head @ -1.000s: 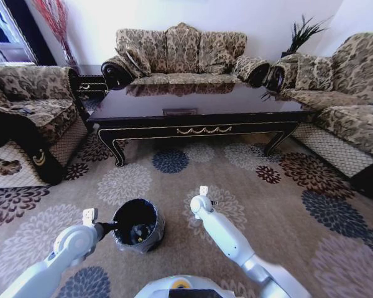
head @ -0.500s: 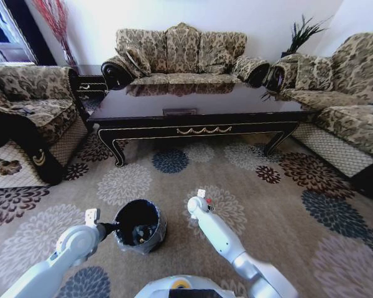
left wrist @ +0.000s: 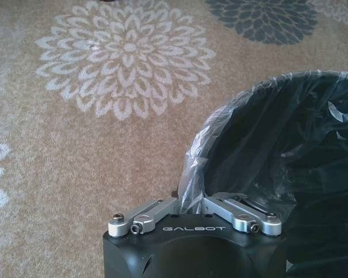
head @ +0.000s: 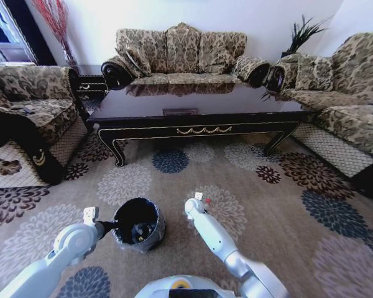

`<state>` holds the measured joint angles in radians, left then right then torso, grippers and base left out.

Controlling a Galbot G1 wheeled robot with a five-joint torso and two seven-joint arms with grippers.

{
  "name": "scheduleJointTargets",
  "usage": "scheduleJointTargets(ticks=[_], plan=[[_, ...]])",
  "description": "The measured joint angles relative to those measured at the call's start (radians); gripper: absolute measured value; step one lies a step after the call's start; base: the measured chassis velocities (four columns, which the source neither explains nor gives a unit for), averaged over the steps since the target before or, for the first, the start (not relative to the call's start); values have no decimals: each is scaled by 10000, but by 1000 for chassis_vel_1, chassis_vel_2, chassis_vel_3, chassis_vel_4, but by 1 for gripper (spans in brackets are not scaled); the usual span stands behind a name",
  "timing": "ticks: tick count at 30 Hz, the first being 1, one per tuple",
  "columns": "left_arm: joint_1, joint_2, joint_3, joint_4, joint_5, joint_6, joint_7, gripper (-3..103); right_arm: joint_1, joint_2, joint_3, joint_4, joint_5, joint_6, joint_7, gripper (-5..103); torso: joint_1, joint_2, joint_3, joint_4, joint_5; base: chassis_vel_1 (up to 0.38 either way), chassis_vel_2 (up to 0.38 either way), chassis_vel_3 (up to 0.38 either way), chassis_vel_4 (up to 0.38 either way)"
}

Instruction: Move to the front of the table and pick up the trash from the floor, then place it into the trash bin.

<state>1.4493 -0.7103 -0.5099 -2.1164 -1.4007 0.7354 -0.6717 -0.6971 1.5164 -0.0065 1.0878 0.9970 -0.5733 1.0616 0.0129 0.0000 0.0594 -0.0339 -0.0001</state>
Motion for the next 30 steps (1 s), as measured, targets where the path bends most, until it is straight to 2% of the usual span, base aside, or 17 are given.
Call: scheduleJointTargets(ticks=[1, 3, 5, 6, 10, 14, 18, 19, 23, 24, 26, 27, 28, 30], plan=[[0, -3, 0, -5, -1, 0, 0, 0, -12, -30, 7, -4, -12, 5, -36, 46, -1, 0, 0, 1, 0, 0, 0, 0, 0], [0, -5, 1, -14, -2, 0, 0, 0, -26, -65, 12, -3, -22, 8, -63, 46, -1, 0, -1, 1, 0, 0, 0, 0, 0], [0, -7, 2, -22, -6, 0, 1, 0, -80, -162, 18, 57, -32, 11, -115, 36, -2, 1, -1, 2, 1, 0, 0, 0, 0], [0, -7, 2, -22, -6, 0, 1, 0, -80, -162, 18, 57, -32, 11, -115, 36, -2, 1, -1, 2, 1, 0, 0, 0, 0], [-40, -9, 59, -22, -11, 0, -6, 0, -239, -502, -44, 523, 38, 3, -138, 24, -1, 0, 1, -1, 3, 0, 0, 0, 0], [-169, -9, 199, 38, 6, 0, 6, 0, -332, -891, -141, 1269, 93, 13, -136, 19, 0, 0, 3, -4, 4, 0, 0, 0, 0], [-885, 35, 898, 334, 83, 2, 24, 0, -756, -1877, -338, 3252, 122, 61, -479, 18, 0, 0, 2, 1, 3, 0, 0, 0, 0], [-885, 35, 898, 334, 83, 2, 24, 0, -756, -1877, -338, 3252, 122, 61, -479, 18, 0, 0, 2, 1, 3, 0, 0, 0, 0], [-1824, 43, 1610, 557, -9, 2, -109, 0, -1878, -3084, -207, 5564, -902, 202, -1644, 18, 0, -1, 2, -6, 6, 0, 0, 0, 0], [-1824, 43, 1610, 557, -9, 2, -109, 0, -1878, -3084, -207, 5564, -902, 202, -1644, 18, 0, -1, 2, -6, 6, 0, 0, 0, 0], [-2177, 43, 1864, 672, -28, 2, -118, 0, -2323, -3588, -24, 6530, -1133, 296, -1935, 18, -1, 0, 0, -2, 3, 0, 0, 0, 0], [-2346, 42, 1997, 728, -39, 2, -130, 0, -2659, -3997, 87, 7137, -1632, 472, -2343, 18, 0, -1, 0, -1, 2, 0, 0, 0, 0], [-2346, 42, 1997, 728, -39, 2, -130, 0, -2659, -3997, 87, 7137, -1632, 472, -2343, 18, 0, -1, 0, -1, 2, 0, 0, 0, 0], [-2492, 29, 2156, 774, -46, 2, -137, 0, -3079, -4568, 186, 7774, -2957, 883, -3228, 18, 0, 0, 0, -2, 4, 0, 0, 0, 0]])
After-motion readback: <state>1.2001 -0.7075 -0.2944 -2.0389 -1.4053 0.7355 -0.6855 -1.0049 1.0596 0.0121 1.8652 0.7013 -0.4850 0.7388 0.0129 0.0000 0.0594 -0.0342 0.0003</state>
